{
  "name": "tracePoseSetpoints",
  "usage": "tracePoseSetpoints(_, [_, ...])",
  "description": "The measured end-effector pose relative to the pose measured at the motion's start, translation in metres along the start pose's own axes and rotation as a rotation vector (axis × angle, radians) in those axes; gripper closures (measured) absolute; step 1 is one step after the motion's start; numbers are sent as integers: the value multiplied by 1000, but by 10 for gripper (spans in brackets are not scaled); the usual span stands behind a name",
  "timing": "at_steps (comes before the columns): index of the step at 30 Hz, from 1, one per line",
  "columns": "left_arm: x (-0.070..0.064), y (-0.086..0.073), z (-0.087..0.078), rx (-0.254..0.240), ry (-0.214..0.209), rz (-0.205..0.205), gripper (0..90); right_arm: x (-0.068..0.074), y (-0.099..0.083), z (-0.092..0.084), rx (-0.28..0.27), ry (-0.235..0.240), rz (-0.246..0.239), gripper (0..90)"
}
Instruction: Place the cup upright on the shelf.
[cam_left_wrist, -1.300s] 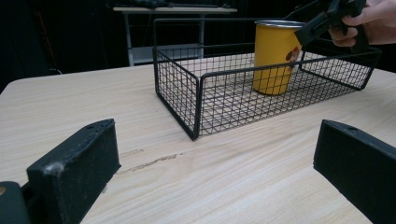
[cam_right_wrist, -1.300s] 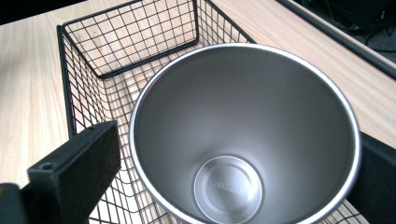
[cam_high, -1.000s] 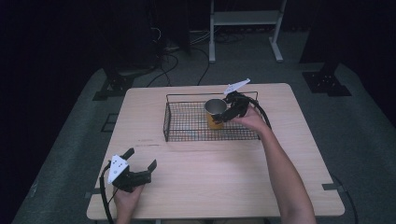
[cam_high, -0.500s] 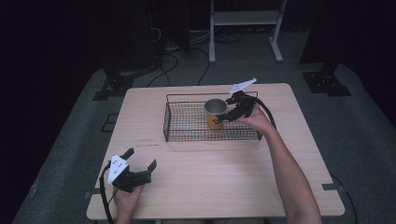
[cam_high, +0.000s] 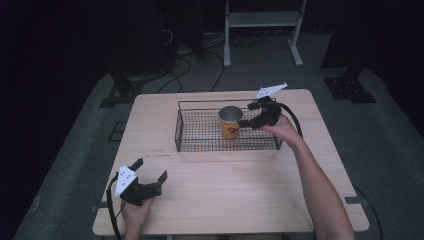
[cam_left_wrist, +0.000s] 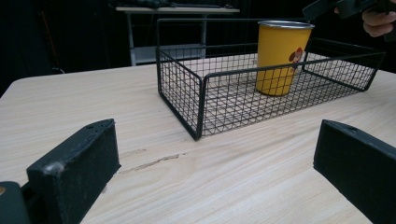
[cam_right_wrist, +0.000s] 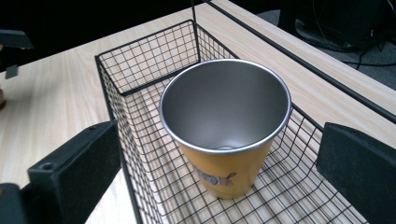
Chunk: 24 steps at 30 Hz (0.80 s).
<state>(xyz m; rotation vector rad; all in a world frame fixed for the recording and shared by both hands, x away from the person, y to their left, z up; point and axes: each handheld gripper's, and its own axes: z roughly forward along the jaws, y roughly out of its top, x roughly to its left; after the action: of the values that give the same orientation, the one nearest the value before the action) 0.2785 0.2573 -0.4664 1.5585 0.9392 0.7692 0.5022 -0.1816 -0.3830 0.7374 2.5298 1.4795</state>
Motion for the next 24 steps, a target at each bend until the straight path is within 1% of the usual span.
tracePoseSetpoints(3, [0, 0, 0, 4, 1, 7, 0, 3, -1, -8, -17, 10, -2, 0])
tracePoseSetpoints(5, [-1, 0, 0, 6, 1, 8, 0, 3, -1, -9, -17, 14, -1, 0])
tracePoseSetpoints(6, [-1, 0, 0, 6, 1, 9, 0, 5, -2, -12, -21, 17, -6, 0])
tracePoseSetpoints(13, [-2, 0, 0, 4, -4, 11, 0, 11, -8, -22, -45, 18, -11, 0])
tracePoseSetpoints(18, [-2, 0, 0, 3, -4, 12, 0, 13, -10, -28, -23, 34, -5, 0])
tracePoseSetpoints(24, [-2, 0, 0, 5, -4, 13, 0, 19, -7, -35, -34, 41, -16, 0])
